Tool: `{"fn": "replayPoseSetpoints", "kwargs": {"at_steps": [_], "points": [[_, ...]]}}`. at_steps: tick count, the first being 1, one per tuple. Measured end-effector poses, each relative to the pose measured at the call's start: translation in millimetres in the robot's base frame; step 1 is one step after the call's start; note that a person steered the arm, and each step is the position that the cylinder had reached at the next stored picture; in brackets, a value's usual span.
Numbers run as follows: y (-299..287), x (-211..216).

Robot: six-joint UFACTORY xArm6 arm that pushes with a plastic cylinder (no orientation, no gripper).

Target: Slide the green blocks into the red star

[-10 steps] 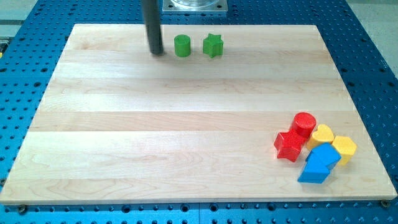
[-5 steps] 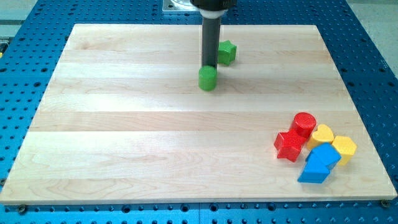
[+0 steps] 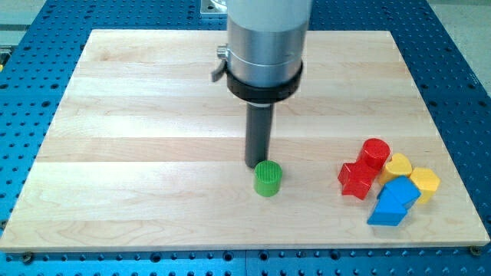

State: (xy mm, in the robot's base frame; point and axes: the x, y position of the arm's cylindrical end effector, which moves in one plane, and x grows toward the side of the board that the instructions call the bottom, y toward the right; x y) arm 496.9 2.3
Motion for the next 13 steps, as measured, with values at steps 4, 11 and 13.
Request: {"fn": "replayPoseSetpoints", "kwargs": {"at_steps": [4,11,13], "points": [[38,50],[7,-185],[47,-220]]}}
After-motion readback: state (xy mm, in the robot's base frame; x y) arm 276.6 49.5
